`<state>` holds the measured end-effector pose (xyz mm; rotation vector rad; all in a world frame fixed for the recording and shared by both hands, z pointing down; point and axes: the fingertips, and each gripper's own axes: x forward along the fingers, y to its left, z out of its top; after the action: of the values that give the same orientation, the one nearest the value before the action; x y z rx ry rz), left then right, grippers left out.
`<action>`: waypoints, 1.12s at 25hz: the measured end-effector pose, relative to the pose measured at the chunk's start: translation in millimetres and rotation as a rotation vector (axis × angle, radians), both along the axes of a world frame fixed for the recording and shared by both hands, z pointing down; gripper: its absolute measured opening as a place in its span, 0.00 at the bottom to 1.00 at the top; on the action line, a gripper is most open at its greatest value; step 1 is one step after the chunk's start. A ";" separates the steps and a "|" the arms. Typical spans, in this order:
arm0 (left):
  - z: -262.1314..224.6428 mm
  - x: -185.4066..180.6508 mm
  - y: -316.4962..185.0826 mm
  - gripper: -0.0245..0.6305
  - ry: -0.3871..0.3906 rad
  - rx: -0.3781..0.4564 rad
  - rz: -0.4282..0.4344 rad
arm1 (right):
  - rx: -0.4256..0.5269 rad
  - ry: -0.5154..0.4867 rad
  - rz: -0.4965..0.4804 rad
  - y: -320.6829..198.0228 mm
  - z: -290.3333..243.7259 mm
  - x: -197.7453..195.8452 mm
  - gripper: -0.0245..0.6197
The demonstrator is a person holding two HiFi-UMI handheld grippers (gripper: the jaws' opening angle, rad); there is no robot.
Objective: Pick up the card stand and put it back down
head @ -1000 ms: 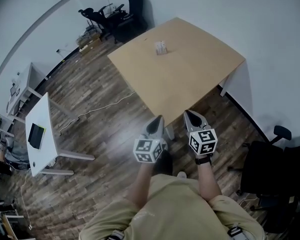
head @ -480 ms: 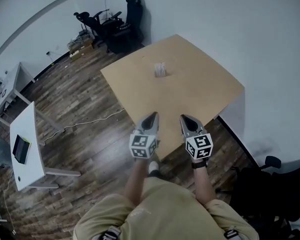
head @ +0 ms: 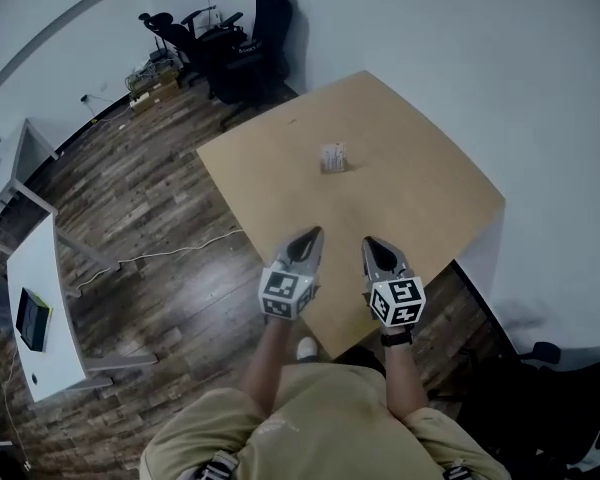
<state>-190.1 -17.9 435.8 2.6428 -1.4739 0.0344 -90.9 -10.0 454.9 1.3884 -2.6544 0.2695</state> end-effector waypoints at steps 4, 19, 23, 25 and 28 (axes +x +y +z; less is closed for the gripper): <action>36.9 -17.4 -41.2 0.04 -0.013 -0.059 0.015 | -0.013 -0.023 0.034 -35.5 25.1 -8.5 0.04; 162.2 -26.9 -207.3 0.22 -0.145 -0.257 0.075 | -0.186 -0.049 -0.111 -201.3 122.7 0.6 0.05; 179.5 -33.9 -252.2 0.25 -0.188 -0.270 0.107 | -0.214 -0.049 -0.169 -234.3 138.8 -7.3 0.04; 189.4 -36.7 -276.6 0.28 -0.218 -0.272 0.135 | -0.217 -0.055 -0.179 -254.9 142.1 -6.7 0.05; 210.6 -36.7 -311.1 0.40 -0.259 -0.312 0.182 | -0.250 -0.089 -0.158 -281.9 153.4 2.1 0.04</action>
<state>-226.9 -329.0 646.4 2.5714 -1.1669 0.5922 -88.7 -291.9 608.3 1.1094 -2.6679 0.6333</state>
